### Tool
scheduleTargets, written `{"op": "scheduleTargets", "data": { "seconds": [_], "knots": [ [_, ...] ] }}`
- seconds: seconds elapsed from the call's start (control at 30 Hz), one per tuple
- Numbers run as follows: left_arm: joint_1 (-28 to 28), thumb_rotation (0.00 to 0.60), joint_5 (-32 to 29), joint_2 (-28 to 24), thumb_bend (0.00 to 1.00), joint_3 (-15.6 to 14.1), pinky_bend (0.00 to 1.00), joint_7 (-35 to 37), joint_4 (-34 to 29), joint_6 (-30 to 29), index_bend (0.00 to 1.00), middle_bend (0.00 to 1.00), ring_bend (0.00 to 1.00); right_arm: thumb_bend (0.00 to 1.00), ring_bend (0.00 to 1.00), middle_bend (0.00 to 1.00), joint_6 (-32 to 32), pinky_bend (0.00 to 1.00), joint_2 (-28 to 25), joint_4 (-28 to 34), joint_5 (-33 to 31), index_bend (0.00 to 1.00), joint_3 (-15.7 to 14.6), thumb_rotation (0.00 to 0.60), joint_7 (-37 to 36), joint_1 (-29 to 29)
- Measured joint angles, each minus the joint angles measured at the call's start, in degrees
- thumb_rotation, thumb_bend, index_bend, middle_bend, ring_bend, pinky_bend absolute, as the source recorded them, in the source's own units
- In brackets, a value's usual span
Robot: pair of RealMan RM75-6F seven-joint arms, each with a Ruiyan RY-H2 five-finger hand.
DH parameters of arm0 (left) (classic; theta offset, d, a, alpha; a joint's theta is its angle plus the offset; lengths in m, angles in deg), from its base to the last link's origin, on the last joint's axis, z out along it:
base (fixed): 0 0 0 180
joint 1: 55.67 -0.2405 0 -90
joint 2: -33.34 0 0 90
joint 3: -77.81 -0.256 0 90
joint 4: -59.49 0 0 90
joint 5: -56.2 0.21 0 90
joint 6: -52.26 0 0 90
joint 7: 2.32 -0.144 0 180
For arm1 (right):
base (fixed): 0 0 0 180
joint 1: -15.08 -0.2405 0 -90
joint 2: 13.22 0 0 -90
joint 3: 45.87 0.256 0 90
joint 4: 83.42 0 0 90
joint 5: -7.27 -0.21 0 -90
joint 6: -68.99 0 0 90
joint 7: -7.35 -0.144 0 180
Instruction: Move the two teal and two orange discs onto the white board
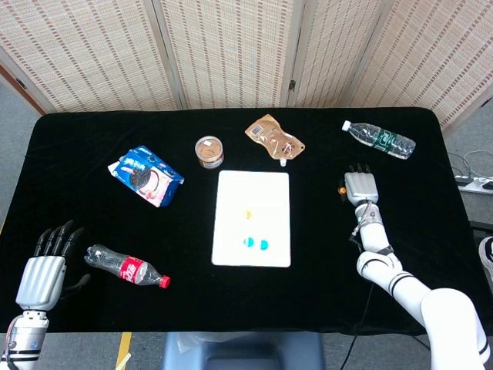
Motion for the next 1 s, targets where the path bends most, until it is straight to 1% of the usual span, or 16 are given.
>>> {"op": "scheduleTargets", "data": {
  "seconds": [0.13, 0.23, 0.33, 0.5, 0.57, 0.67, 0.8, 1.0],
  "knots": [
    [0.13, 0.6, 0.24, 0.04, 0.25, 0.03, 0.0, 0.03, -0.06, 0.03, 0.14, 0.04, 0.06, 0.45, 0.0, 0.17, -1.83, 0.0, -1.97, 3.49, 1.58, 0.48, 0.02, 0.6, -0.58, 0.77],
    [0.17, 0.6, 0.31, -0.04, 0.25, 0.1, 0.0, -0.02, -0.16, -0.05, 0.14, 0.04, 0.06, 0.45, 0.0, 0.17, -3.55, 0.0, -3.8, 7.34, 3.15, 0.48, -0.06, 0.6, -0.91, 1.36],
    [0.19, 0.6, 0.35, -0.09, 0.25, 0.13, 0.0, -0.08, -0.27, -0.11, 0.14, 0.04, 0.06, 0.45, 0.0, 0.17, -5.59, 0.0, -5.98, 12.71, 5.24, 0.48, -0.29, 0.6, -1.05, 1.88],
    [0.19, 0.6, 0.62, 0.02, 0.25, 0.01, 0.0, -0.17, -0.38, -0.2, 0.14, 0.04, 0.06, 0.45, 0.0, 0.16, -8.99, 0.0, -9.76, 24.45, 9.03, 0.48, -0.76, 0.6, -0.53, 2.33],
    [0.11, 0.6, 0.68, 0.03, 0.25, -0.03, 0.0, -0.15, -0.39, -0.34, 0.14, 0.04, 0.06, 0.45, 0.0, 0.16, -9.98, 0.0, -10.91, 29.2, 10.31, 0.48, -0.99, 0.6, 0.13, 2.19],
    [-0.06, 0.6, 0.71, -0.03, 0.25, -0.1, 0.0, -0.03, -0.38, -0.55, 0.14, 0.04, 0.06, 0.45, 0.0, 0.16, -10.89, 0.0, -11.54, 34.08, 11.41, 0.48, -1.28, 0.6, 2.06, 1.23],
    [-0.35, 0.6, 0.63, -0.11, 0.25, -0.21, 0.0, 0.16, -0.24, -0.8, 0.14, 0.04, 0.06, 0.45, 0.0, 0.16, -10.97, 0.0, -9.91, 35.23, 10.98, 0.48, -1.44, 0.6, 4.61, -1.15],
    [-0.56, 0.6, 0.38, -0.01, 0.25, -0.33, 0.0, 0.47, 0.16, -0.8, 0.14, 0.04, 0.06, 0.45, 0.0, 0.16, -10.16, 0.0, -5.57, 33.37, 8.57, 0.48, -1.76, 0.6, 7.86, -4.35]
  ]
}}
